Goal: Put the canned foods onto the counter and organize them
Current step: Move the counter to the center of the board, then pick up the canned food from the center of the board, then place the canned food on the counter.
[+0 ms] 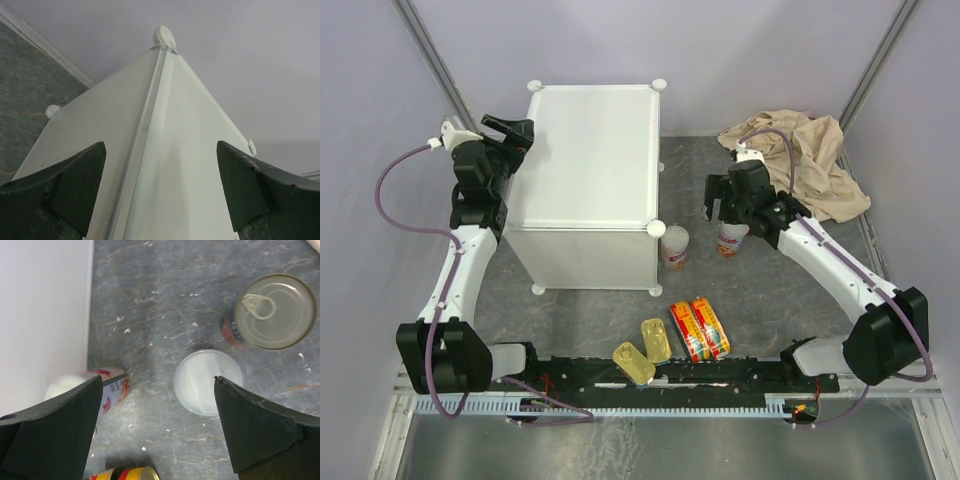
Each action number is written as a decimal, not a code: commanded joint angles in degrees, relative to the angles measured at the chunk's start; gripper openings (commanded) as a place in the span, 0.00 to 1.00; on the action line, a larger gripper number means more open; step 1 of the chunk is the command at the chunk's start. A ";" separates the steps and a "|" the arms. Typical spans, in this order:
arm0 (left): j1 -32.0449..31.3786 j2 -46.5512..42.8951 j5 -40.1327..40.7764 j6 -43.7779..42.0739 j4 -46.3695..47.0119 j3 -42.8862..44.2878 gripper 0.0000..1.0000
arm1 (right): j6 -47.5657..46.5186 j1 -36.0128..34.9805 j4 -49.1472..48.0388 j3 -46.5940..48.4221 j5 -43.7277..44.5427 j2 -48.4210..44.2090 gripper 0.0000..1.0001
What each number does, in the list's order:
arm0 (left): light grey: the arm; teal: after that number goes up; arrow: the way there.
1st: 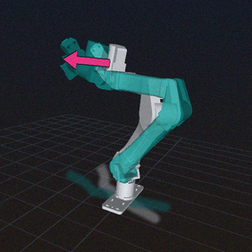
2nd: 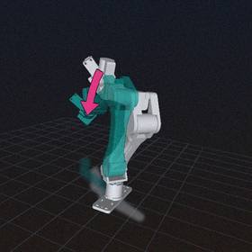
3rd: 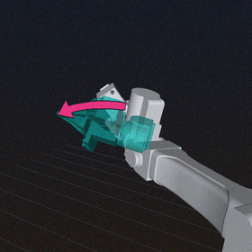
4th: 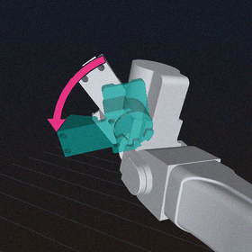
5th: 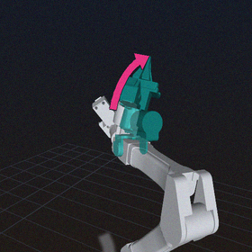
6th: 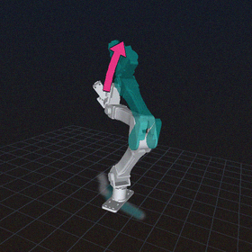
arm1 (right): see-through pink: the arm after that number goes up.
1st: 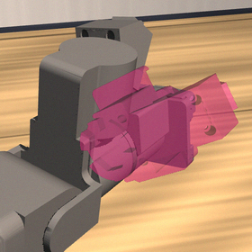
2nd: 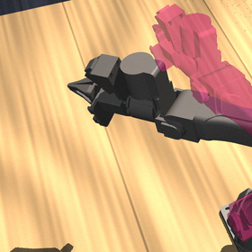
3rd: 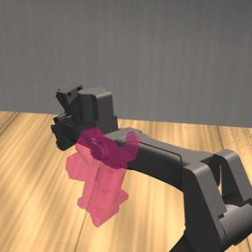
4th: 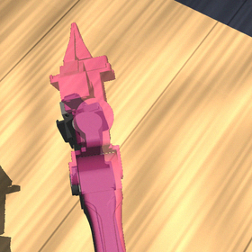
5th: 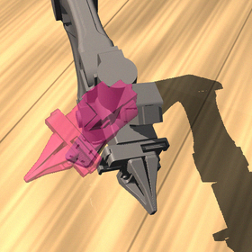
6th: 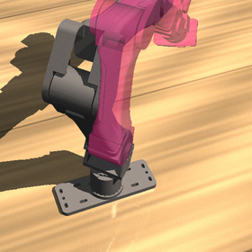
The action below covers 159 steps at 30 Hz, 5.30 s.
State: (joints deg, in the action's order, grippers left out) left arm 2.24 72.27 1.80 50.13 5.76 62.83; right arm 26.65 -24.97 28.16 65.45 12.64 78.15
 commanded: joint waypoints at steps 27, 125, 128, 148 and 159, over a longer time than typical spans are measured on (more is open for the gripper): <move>0.76 -3.33 1.00 0.58 -3.24 2.73 0.98 | -7.70 -14.04 -13.55 -9.62 -9.11 -1.74 0.99; -11.14 -7.85 1.54 -21.79 -5.70 14.19 0.99 | -17.79 -13.90 8.62 51.23 -3.89 6.35 0.28; -12.04 -7.61 -0.19 -23.10 -4.76 14.15 0.99 | -17.28 -14.17 9.35 55.29 -5.33 8.73 0.28; -13.83 -13.21 -16.50 -30.83 11.88 2.02 0.98 | -17.47 -19.96 10.95 72.99 -7.66 24.25 0.28; -13.92 -16.67 -22.12 -34.50 15.77 -4.28 0.98 | -16.68 -20.52 10.64 80.41 -8.49 31.72 0.28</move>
State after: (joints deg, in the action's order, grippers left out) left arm -11.40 58.04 -17.23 19.31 16.49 61.01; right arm 9.58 -45.25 46.85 139.96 4.89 110.45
